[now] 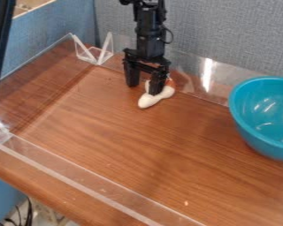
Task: Put the mushroom in the blue bowl
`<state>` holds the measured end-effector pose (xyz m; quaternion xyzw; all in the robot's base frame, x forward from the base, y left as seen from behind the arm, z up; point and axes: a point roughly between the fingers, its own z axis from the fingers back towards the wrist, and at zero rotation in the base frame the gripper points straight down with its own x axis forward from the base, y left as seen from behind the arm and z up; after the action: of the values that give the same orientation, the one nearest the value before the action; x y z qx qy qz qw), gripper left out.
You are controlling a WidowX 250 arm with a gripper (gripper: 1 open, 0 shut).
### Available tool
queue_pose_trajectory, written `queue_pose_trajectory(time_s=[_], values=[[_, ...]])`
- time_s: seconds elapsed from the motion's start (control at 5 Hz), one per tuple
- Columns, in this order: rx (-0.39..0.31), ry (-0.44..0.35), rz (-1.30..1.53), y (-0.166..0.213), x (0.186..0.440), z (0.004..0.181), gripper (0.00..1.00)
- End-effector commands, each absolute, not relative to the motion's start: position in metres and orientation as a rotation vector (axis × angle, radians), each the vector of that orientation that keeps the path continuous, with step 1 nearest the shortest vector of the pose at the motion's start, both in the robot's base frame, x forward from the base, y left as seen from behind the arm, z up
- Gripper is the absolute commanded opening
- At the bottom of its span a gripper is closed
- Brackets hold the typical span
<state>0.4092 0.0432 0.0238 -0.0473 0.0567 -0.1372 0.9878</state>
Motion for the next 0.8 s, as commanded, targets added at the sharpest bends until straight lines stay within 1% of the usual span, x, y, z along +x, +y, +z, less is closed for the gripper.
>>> queue_pose_trajectory(time_s=[0.0,0.2,0.6], values=[[-0.113,0.123,-0.353,0.015,0.411,0.013,1.0],[-0.117,0.122,-0.366,0.019,0.411,0.012,1.0],[-0.126,0.12,-0.393,0.004,0.413,0.012,1.0]])
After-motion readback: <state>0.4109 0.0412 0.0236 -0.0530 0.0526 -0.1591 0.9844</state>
